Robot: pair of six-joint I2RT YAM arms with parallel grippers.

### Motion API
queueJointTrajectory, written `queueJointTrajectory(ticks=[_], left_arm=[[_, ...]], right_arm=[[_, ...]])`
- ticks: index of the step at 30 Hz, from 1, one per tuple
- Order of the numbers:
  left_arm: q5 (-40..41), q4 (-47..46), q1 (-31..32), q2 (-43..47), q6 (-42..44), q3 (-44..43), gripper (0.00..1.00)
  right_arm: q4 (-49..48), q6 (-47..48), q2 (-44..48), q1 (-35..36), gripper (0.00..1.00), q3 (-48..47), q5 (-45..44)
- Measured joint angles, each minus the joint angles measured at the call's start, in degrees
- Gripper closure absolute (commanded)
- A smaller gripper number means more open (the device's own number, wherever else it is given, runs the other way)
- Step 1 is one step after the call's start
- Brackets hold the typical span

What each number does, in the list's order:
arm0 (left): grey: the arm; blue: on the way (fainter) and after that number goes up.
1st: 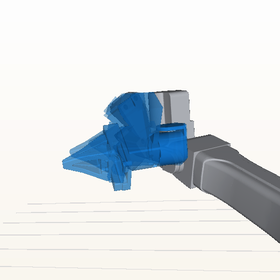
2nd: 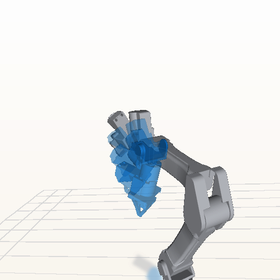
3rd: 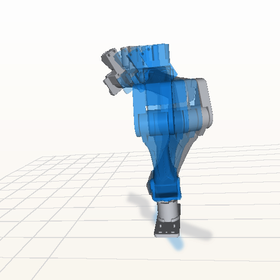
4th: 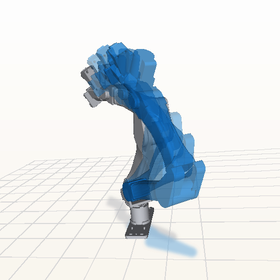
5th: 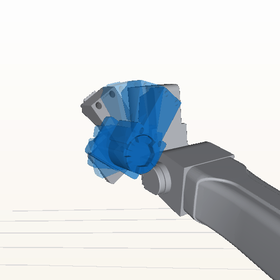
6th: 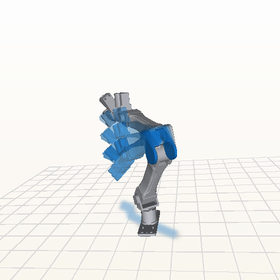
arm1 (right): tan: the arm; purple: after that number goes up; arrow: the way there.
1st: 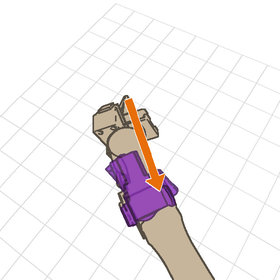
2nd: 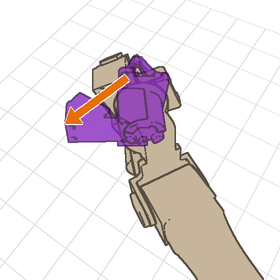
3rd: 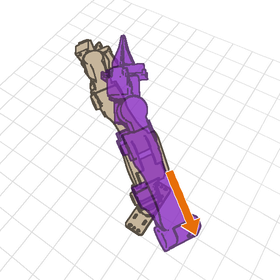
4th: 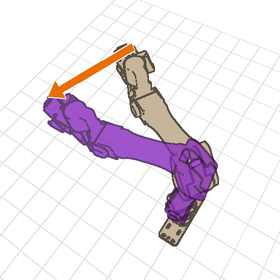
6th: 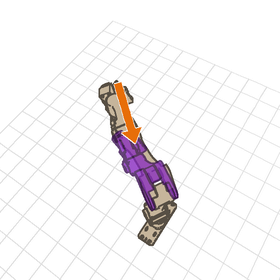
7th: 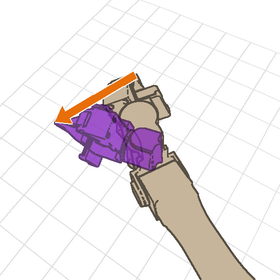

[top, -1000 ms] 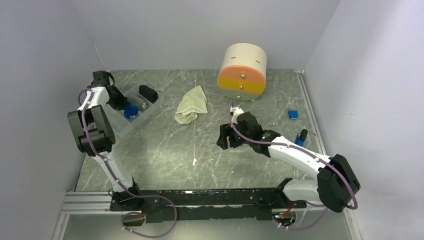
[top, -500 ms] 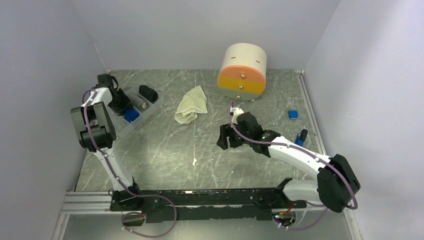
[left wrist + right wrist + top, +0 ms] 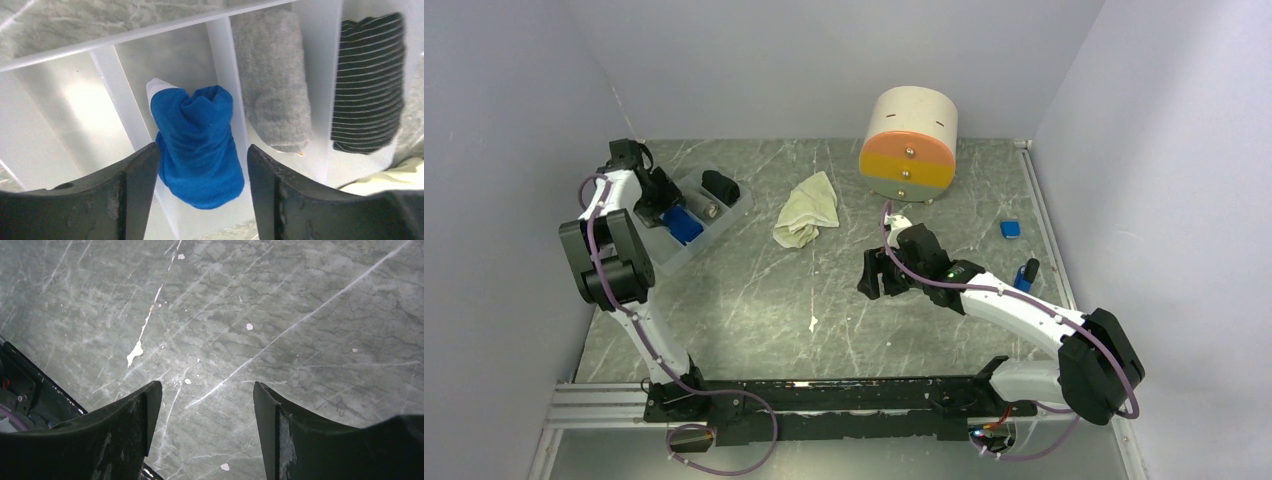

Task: Roll the underwear
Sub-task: Place the underwear in the storage box, then pick up the underwear from the center of the board.

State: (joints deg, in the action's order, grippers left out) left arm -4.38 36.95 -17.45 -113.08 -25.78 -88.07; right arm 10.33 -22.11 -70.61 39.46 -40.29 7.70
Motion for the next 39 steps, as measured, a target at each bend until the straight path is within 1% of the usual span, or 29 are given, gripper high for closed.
queueJointTrajectory(ticks=[1,5,8,12,16,19,23,26,28,30,33,39], left_arm=[[-0.11,0.26,-0.11,0.50,-0.02,-0.28,0.22],[-0.92,0.26,-0.20,2.80,-0.22,-1.40,0.12],[-2.34,-0.20,-0.20,6.36,-0.26,-1.31,0.10],[-6.34,-3.98,-0.20,13.66,-0.33,1.31,0.11],[-12.26,-9.53,0.22,23.08,-0.92,8.55,0.16],[-15.43,-12.70,2.36,29.09,-1.49,15.76,0.15],[-17.92,-14.45,10.73,35.52,-1.75,25.97,0.15],[-18.78,-15.72,18.78,41.11,-2.36,34.27,0.15],[-19.41,-16.06,22.40,45.40,-2.73,39.08,0.15],[-19.82,-16.37,23.34,50.45,-3.45,44.15,0.14],[-19.76,-15.72,23.08,55.82,-3.72,48.35,0.13],[-20.52,-16.39,23.06,59.49,-3.87,50.56,0.13]], right_arm=[[0.00,0.00,0.00,0.00,0.29,0.00,0.00],[-0.04,-0.04,-0.33,-0.02,0.29,-0.11,-0.24],[-0.04,-0.39,-1.97,-0.02,0.29,-0.90,-0.35],[-0.09,-0.79,-7.50,-0.04,0.30,-4.81,-0.74],[-0.61,-1.07,-14.84,-0.07,0.36,-11.21,-1.49],[-0.68,-1.38,-21.53,-0.07,0.38,-17.97,-1.60],[-0.63,-2.19,-31.74,0.00,0.38,-28.89,-3.37],[0.31,-2.89,-38.38,0.04,0.38,-35.93,-6.99],[1.38,-3.06,-43.43,0.07,0.39,-41.33,-10.10],[3.41,-3.13,-47.71,0.07,0.39,-46.42,-12.90],[5.31,-3.06,-52.87,0.04,0.39,-52.35,-15.93],[8.11,-3.02,-56.17,-0.42,0.41,-55.89,-17.92]])
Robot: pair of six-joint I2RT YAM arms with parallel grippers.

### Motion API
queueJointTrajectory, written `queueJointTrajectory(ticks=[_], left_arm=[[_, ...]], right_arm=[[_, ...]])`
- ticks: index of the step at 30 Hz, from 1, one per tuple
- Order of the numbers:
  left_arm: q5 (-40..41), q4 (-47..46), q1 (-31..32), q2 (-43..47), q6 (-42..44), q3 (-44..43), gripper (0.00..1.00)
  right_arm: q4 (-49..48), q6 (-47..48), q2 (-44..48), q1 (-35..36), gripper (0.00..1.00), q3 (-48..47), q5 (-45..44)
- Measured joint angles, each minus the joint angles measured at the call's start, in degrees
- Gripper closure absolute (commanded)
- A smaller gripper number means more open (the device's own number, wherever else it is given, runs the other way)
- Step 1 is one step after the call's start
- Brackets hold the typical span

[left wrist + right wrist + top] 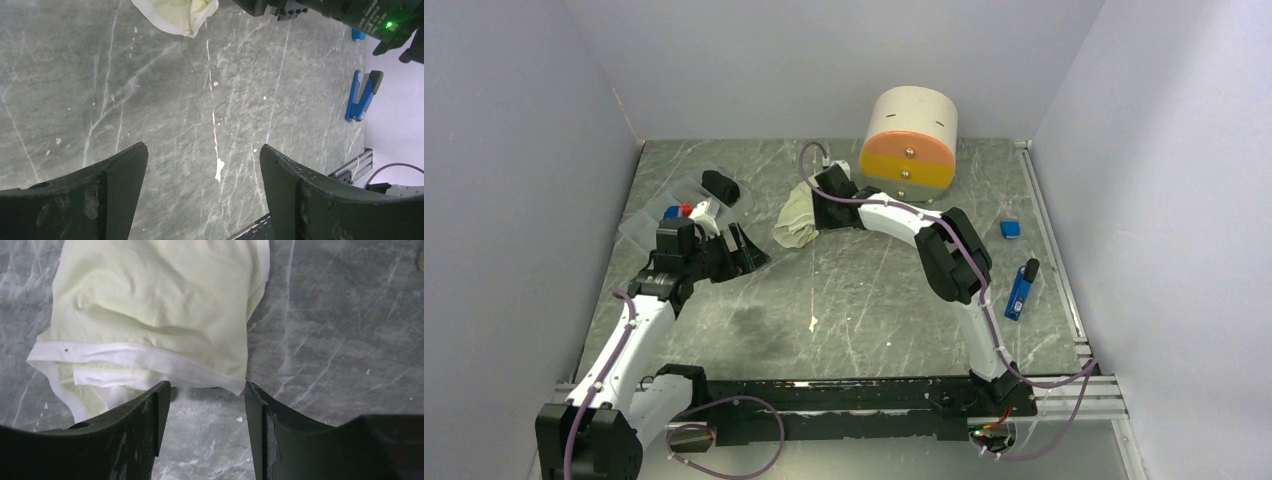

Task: Roll the underwear
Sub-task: Pick up the underwear from the center of the board.

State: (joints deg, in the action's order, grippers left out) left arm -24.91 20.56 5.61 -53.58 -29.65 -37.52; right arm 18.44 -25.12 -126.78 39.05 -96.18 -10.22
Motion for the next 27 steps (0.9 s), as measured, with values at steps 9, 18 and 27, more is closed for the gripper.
queueJointTrajectory(ticks=[9,18,27], left_arm=[[-2.84,0.04,0.00,-3.23,1.99,0.44,0.14],[-2.84,0.90,-0.02,-2.58,3.21,2.03,0.12],[-1.79,2.67,-0.02,-1.36,3.50,2.89,0.13]], right_arm=[[0.70,1.46,-3.30,-0.87,0.67,-2.89,3.04],[4.76,6.25,-2.49,-0.94,1.00,-3.96,3.74],[7.15,6.34,18.40,-0.52,1.00,5.70,15.10]])
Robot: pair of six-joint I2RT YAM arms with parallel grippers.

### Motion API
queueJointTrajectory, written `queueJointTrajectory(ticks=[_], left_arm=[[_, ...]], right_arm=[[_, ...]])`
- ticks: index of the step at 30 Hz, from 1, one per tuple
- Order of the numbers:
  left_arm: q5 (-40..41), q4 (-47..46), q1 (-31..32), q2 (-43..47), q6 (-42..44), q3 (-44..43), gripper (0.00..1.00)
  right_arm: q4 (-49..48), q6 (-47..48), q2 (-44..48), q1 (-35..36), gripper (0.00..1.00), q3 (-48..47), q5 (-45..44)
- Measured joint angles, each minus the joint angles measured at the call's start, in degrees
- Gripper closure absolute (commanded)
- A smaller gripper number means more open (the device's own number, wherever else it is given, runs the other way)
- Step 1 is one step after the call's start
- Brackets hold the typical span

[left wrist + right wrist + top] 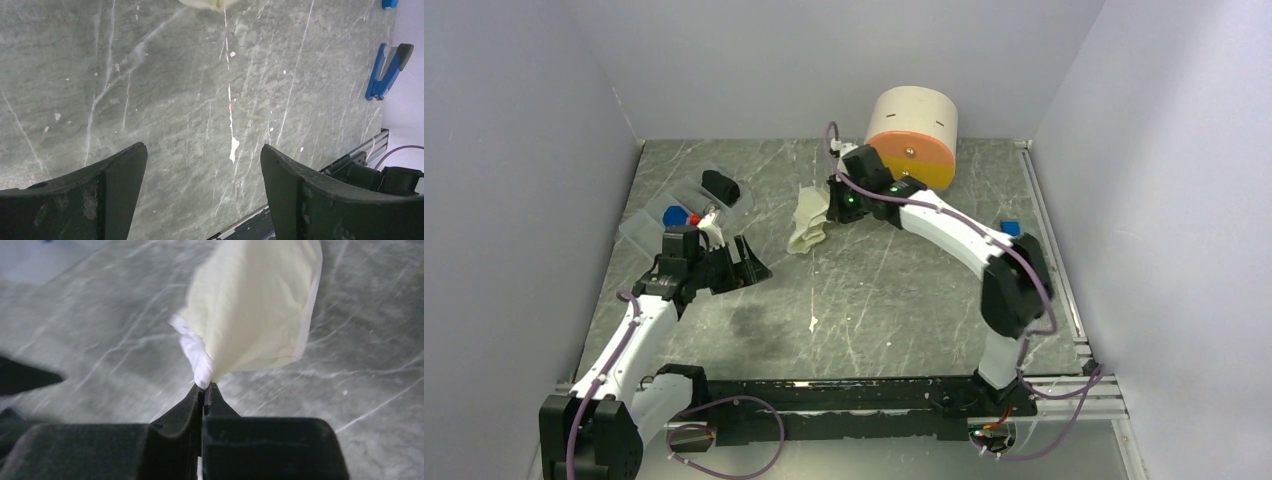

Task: Roll the underwear
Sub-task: Pick up the underwear from the center of the board, then place the underwear at the center of the board.

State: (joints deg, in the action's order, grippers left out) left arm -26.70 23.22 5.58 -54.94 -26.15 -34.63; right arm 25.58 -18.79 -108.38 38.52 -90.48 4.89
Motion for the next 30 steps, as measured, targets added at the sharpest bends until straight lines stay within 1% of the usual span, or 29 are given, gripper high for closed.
queueJointTrajectory(ticks=[4,12,16,20,23,25,28,30], left_arm=[[0.00,-0.04,0.00,0.31,-0.26,0.00,0.14],[-1.22,-2.67,0.00,-0.39,-0.72,0.00,0.16],[-2.10,-3.37,0.00,-1.22,-0.48,0.00,0.17],[-3.23,-3.50,0.00,-2.43,0.24,-0.42,0.18],[-5.01,-3.98,0.00,-3.45,0.96,-1.03,0.20],[-6.64,-4.57,0.00,-4.17,1.31,-1.36,0.20],[-8.94,-5.60,0.00,-4.59,1.46,-1.38,0.20],[-10.51,-6.45,0.00,-4.57,1.42,-1.38,0.21]], right_arm=[[-1.25,-1.81,12.44,0.85,1.00,7.82,4.55],[-1.62,-5.46,32.59,2.89,1.00,17.90,10.12],[-1.68,-7.08,43.19,2.99,1.00,21.07,14.80],[-3.06,-9.55,50.42,3.06,1.00,22.64,21.09],[-3.34,-11.41,49.94,3.48,1.00,23.21,22.14],[-3.74,-12.55,45.33,3.37,1.00,23.28,19.56],[-4.50,-13.46,32.61,1.14,1.00,22.95,14.62],[-5.66,-14.05,22.18,-0.98,0.97,23.04,9.49]])
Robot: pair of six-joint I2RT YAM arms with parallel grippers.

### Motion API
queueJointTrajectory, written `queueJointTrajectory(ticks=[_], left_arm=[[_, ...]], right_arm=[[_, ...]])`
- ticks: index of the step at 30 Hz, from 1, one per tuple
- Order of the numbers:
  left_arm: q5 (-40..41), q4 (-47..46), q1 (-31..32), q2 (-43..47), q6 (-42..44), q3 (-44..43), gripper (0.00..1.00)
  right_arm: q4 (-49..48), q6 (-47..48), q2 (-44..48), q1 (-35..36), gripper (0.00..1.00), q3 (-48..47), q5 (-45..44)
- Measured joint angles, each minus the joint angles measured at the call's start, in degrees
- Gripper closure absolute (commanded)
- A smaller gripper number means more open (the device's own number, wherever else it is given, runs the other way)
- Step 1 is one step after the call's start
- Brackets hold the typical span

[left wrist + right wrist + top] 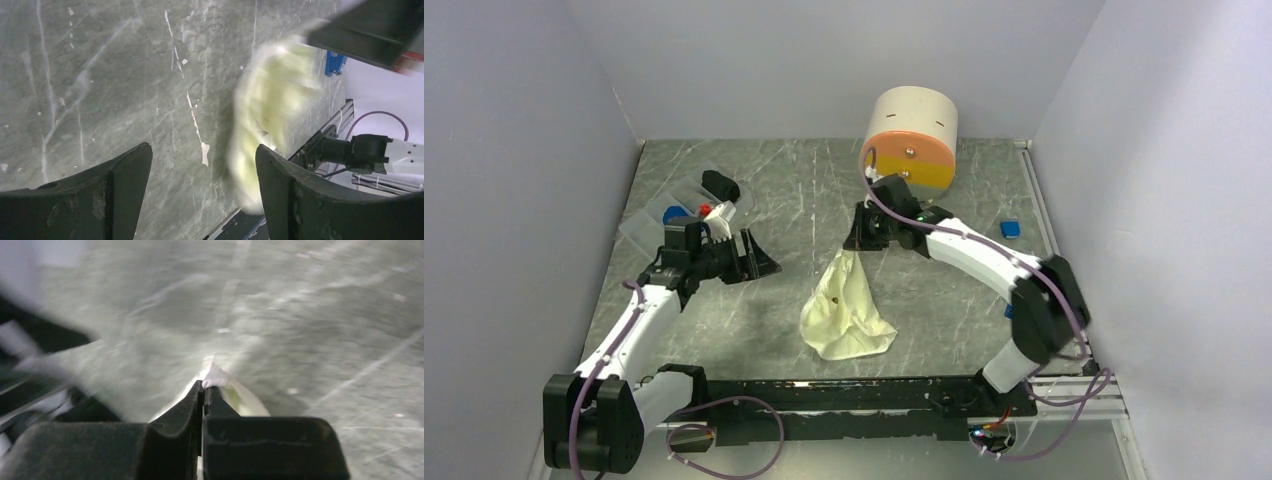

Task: Roll the underwear
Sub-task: Place the underwear at the center of the board.

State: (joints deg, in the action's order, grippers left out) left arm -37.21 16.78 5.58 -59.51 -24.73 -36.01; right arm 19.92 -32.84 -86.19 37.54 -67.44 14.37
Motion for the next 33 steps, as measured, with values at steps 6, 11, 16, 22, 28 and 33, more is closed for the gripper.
queueJointTrajectory(ticks=[6,11,16,22,28,33], left_arm=[[-2.01,-3.13,0.59,0.00,-0.66,3.48,0.20],[-0.63,-4.87,3.89,-0.98,-2.49,7.67,0.21],[2.43,-8.20,8.02,-5.55,-4.70,9.25,0.24],[8.33,-12.85,11.78,-12.48,-7.85,8.33,0.29],[14.82,-16.87,13.88,-23.85,-8.79,1.57,0.36],[16.17,-19.43,14.29,-30.03,-7.50,-3.13,0.43]], right_arm=[[-1.14,-0.70,-10.58,-7.26,0.94,1.03,-5.53],[-2.43,2.45,-13.38,-10.62,0.81,-5.99,-5.44],[-2.12,6.60,-15.47,-12.33,0.57,-7.08,-4.44],[1.05,10.62,-15.80,-13.00,0.49,-7.06,-5.14],[1.07,12.04,-11.34,-13.03,0.46,-3.06,-4.85],[1.29,12.39,-10.62,-13.00,0.45,-1.77,-4.15]])
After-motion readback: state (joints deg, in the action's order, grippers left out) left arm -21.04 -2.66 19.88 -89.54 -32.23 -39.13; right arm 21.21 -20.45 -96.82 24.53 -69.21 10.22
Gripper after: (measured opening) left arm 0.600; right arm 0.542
